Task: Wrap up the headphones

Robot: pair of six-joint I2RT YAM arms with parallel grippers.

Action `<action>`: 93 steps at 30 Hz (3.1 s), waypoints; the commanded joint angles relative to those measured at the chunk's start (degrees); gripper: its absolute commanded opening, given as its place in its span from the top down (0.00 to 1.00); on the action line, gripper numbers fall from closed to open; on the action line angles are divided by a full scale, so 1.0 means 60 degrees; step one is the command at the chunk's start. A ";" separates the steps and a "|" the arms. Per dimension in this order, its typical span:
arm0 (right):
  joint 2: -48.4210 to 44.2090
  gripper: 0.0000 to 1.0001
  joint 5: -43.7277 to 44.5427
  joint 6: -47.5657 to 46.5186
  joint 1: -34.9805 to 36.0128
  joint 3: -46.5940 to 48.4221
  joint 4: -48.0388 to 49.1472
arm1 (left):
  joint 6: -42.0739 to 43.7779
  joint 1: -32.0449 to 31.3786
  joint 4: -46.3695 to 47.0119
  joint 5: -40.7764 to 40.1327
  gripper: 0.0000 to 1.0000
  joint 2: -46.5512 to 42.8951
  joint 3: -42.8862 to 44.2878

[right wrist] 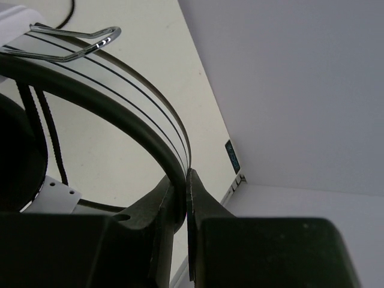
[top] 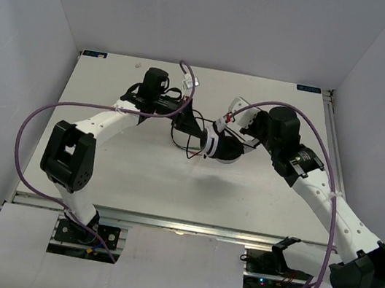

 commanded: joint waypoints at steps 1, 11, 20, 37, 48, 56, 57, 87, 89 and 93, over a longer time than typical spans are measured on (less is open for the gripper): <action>0.0168 0.92 0.2228 0.0207 0.0106 -0.0063 0.2205 | -0.0942 0.0092 0.0247 0.1151 0.89 -0.0465 0.0459; 0.1092 0.92 0.3761 0.1367 0.1185 -0.0101 0.4153 | -0.7166 -0.0413 0.6493 -0.0188 0.69 -0.0562 -0.0132; 0.2519 0.92 0.2255 0.4894 -0.0014 0.2617 0.1637 | -0.7490 -0.1209 0.8472 -0.0802 0.49 -0.1176 -0.1816; 0.4557 0.92 0.0886 1.0939 -0.1891 0.6062 -0.1237 | -0.5827 -0.4257 1.0049 -0.3835 0.51 -0.0718 -0.3446; 0.4041 0.92 -0.2472 1.2565 -0.3144 0.6537 -0.1531 | -0.5042 -0.4966 1.0009 -0.3994 0.61 0.0484 -0.4610; 0.2719 0.92 -0.5820 1.3806 -0.4412 0.6143 -0.0880 | -0.5168 -0.4328 1.1440 -0.3468 0.57 0.1153 -0.5654; 0.2587 0.92 -0.6051 1.3876 -0.4548 0.6021 -0.0737 | -0.5228 -0.4193 1.1662 -0.3421 0.56 0.1169 -0.5747; 0.2103 0.92 -0.9215 1.5243 -0.6226 0.6444 -0.0119 | -0.2618 -0.3139 0.9570 -0.2793 0.43 0.0347 -0.5631; 0.2149 0.92 -0.9347 1.5317 -0.6391 0.6547 -0.0106 | -0.2447 -0.3002 0.9562 -0.2857 0.43 0.0165 -0.5775; 0.2175 0.92 -0.9601 1.5295 -0.6602 0.6631 -0.0081 | -0.1240 -0.2897 0.8696 -0.3300 0.43 -0.0477 -0.5825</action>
